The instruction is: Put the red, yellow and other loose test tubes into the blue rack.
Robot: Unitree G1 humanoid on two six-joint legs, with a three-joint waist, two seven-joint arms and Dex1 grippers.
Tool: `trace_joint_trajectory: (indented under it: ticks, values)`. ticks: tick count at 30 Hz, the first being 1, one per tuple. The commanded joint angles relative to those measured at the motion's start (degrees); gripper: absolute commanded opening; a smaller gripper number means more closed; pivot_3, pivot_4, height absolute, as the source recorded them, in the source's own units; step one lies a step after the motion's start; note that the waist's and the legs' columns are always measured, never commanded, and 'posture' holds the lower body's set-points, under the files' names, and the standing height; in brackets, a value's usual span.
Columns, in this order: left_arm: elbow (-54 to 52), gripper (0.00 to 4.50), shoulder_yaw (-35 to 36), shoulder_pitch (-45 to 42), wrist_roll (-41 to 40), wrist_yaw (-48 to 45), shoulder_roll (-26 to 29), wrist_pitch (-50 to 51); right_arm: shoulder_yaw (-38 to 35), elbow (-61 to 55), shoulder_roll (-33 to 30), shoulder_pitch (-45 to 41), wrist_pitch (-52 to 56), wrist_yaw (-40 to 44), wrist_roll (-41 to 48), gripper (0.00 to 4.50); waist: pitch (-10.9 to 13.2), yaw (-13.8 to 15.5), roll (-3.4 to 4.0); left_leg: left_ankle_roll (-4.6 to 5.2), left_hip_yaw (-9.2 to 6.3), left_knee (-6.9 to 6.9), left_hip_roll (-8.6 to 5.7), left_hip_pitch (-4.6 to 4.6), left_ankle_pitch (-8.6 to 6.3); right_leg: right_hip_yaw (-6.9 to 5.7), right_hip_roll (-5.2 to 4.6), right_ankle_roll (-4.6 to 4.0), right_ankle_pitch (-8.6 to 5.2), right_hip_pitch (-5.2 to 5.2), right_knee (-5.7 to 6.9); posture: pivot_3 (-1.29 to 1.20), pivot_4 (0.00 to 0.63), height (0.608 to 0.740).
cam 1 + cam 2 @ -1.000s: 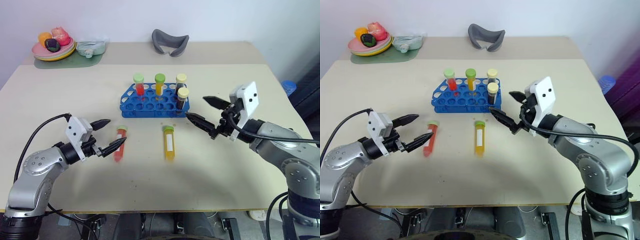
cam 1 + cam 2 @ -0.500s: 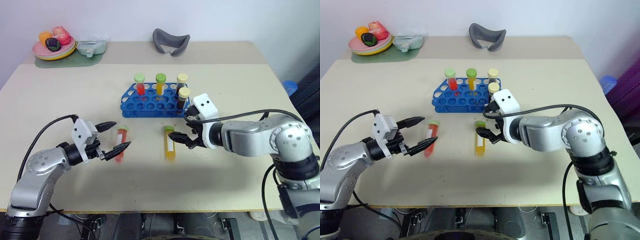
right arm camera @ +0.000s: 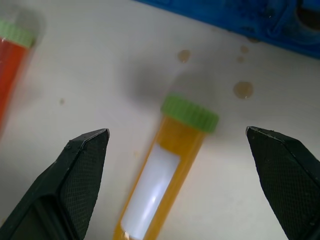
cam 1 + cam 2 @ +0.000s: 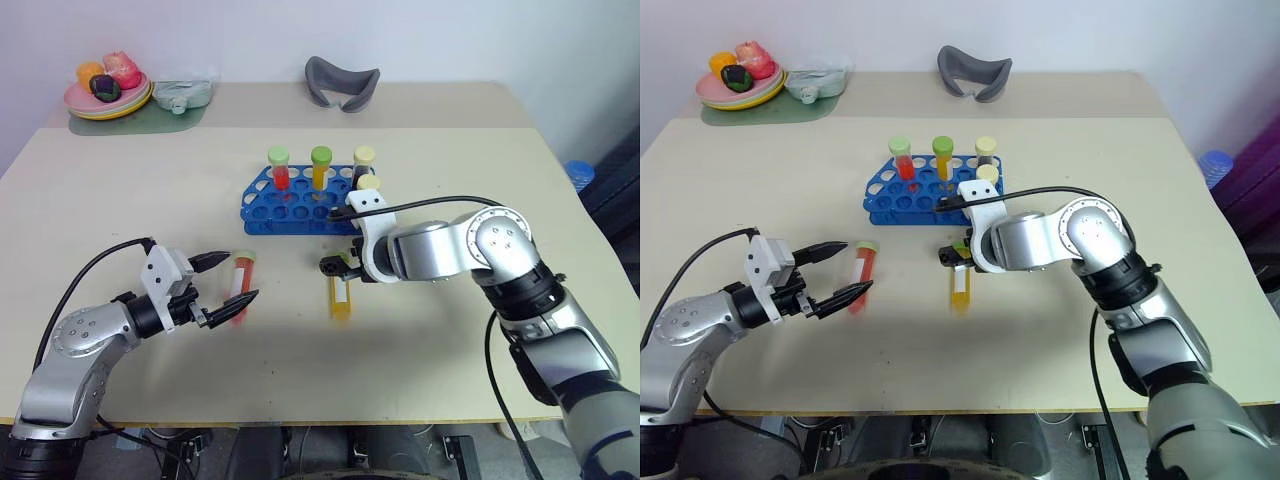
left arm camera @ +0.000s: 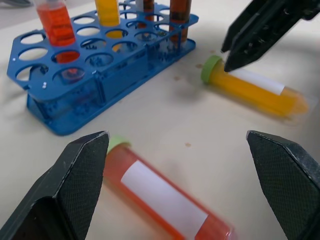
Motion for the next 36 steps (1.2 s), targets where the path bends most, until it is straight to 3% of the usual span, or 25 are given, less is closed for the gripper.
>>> trace_joint_trajectory:
  ticks: [1,8,24,27,30,36]
  values:
    - [0.0,4.5,1.9,0.7,-0.3,-1.8,0.7,-2.3,-0.9,1.7,2.1,-1.2,1.5,-3.4,1.2,4.47,0.0,0.0,0.0,0.01,0.0,0.0,0.0,0.0,0.0,0.0,0.0,0.0,0.0,0.0,0.0,0.0,0.15,0.735]
    - [-1.3,4.5,2.0,3.3,-1.1,-4.6,0.8,-2.6,-1.6,3.9,5.3,0.5,2.8,-9.0,1.2,4.47,0.0,-0.1,0.0,0.01,0.01,0.0,0.0,-0.02,-0.01,0.0,-0.02,0.0,0.0,-0.02,0.0,0.0,0.15,0.735]
    - [-6.4,4.5,0.5,0.6,-1.5,-1.0,0.4,2.9,-2.2,5.7,8.9,1.7,4.2,-16.5,1.2,4.47,0.0,-0.1,0.0,0.03,0.0,-0.01,0.0,-0.03,-0.02,0.0,-0.02,0.0,0.0,-0.01,0.0,0.0,0.15,0.735]
    - [-7.3,4.5,0.8,0.0,-2.0,-0.1,0.1,4.2,-2.2,5.5,9.0,2.1,4.1,-17.3,1.2,3.68,0.0,-0.1,0.0,0.03,0.0,-0.01,0.0,-0.03,-0.02,0.0,-0.02,0.0,0.0,-0.01,0.0,0.0,0.15,0.735]
    - [-7.5,4.5,1.1,-0.5,-2.5,0.3,0.1,4.9,-2.4,5.4,9.3,2.1,4.1,-17.4,1.2,2.24,0.0,-0.2,0.0,0.03,-0.01,-0.01,0.0,-0.03,-0.02,0.0,-0.02,0.0,0.0,-0.02,0.0,0.0,0.15,0.735]
    - [-6.8,4.5,1.3,-0.7,-2.6,0.1,0.3,4.8,-2.5,5.5,9.5,1.9,4.3,-17.3,1.2,2.24,0.0,-0.2,0.0,0.03,0.0,-0.03,0.0,-0.02,-0.02,0.01,-0.02,0.0,0.0,-0.02,-0.01,0.0,0.15,0.735]
